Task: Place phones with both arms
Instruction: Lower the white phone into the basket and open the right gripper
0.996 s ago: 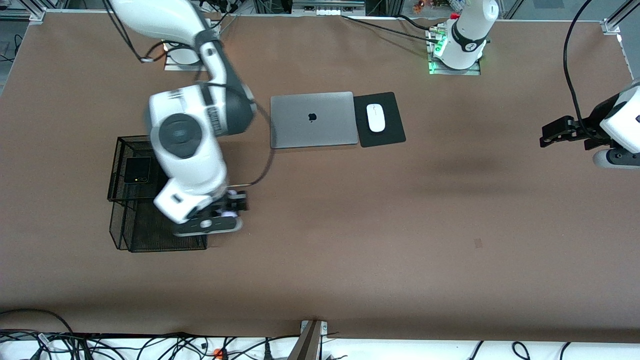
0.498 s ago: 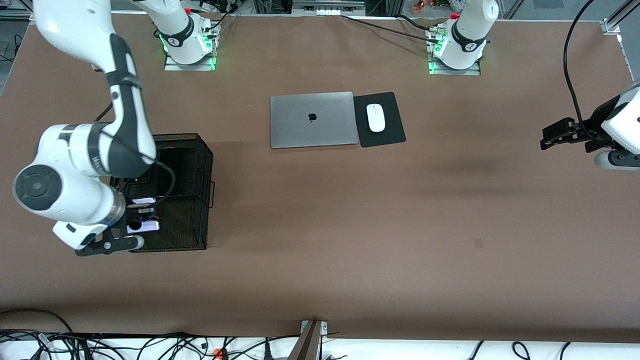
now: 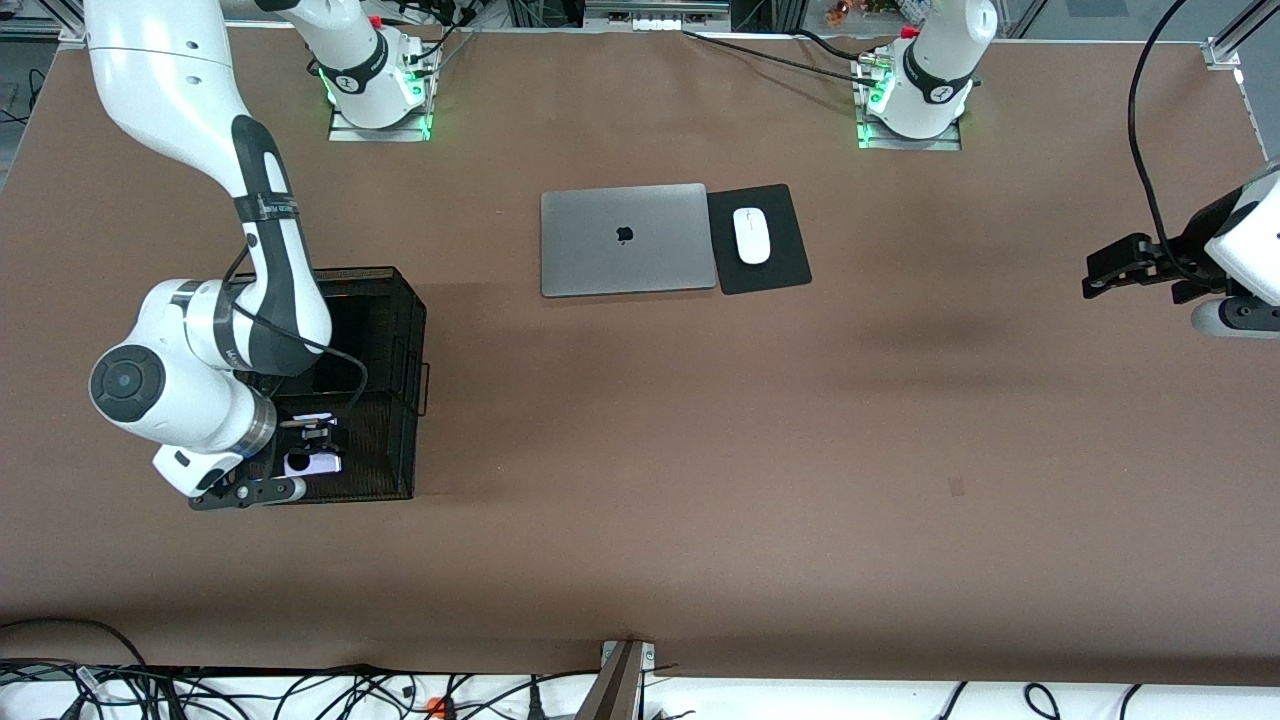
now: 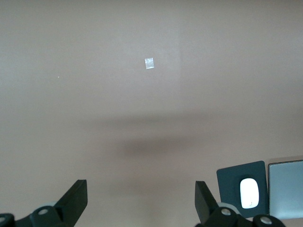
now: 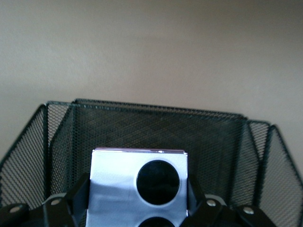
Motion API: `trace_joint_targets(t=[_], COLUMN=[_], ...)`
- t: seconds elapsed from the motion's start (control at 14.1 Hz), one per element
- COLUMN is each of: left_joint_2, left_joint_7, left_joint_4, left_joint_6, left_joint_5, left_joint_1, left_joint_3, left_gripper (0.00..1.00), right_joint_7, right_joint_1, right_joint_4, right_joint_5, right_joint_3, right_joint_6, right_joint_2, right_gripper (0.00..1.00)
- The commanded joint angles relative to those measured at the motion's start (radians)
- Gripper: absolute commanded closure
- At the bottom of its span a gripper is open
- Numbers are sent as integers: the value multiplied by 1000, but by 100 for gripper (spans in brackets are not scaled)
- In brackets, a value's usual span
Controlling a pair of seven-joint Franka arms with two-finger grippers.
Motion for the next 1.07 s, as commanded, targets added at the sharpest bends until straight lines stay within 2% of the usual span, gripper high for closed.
trace_joint_targets(t=[0.0, 0.36, 0.5, 0.64, 0.71, 0.78, 0.85, 1.0], left_joint_2=[-9, -9, -9, -9, -9, -9, -11, -11], left_joint_7=[9, 9, 9, 9, 9, 11, 11, 11], left_joint_4=[1, 2, 2, 1, 2, 1, 1, 2], left_joint_6=[0, 0, 0, 0, 0, 0, 0, 0], left_joint_5=[-11, -11, -11, -11, -11, -11, -11, -11], left_joint_1=[0, 0, 0, 0, 0, 0, 0, 0], left_joint_3=[4, 4, 4, 4, 4, 4, 4, 5], left_gripper=[0, 0, 0, 0, 0, 0, 0, 0], right_joint_7=[-5, -3, -3, -3, -3, -3, -3, -3], right_joint_1=[0, -3, -2, -3, -3, -3, -6, -9], right_joint_4=[-50, -55, -70, -72, -70, -70, -70, -70], right_joint_5=[23, 41, 54, 60, 60, 60, 60, 60], right_joint_3=[2, 2, 2, 2, 2, 2, 2, 2], right_joint_6=[24, 49, 64, 64, 64, 64, 64, 64], right_joint_2=[-33, -14, -13, -11, -10, -10, -10, -10], right_gripper=[100, 99, 61, 56, 50, 38, 33, 8])
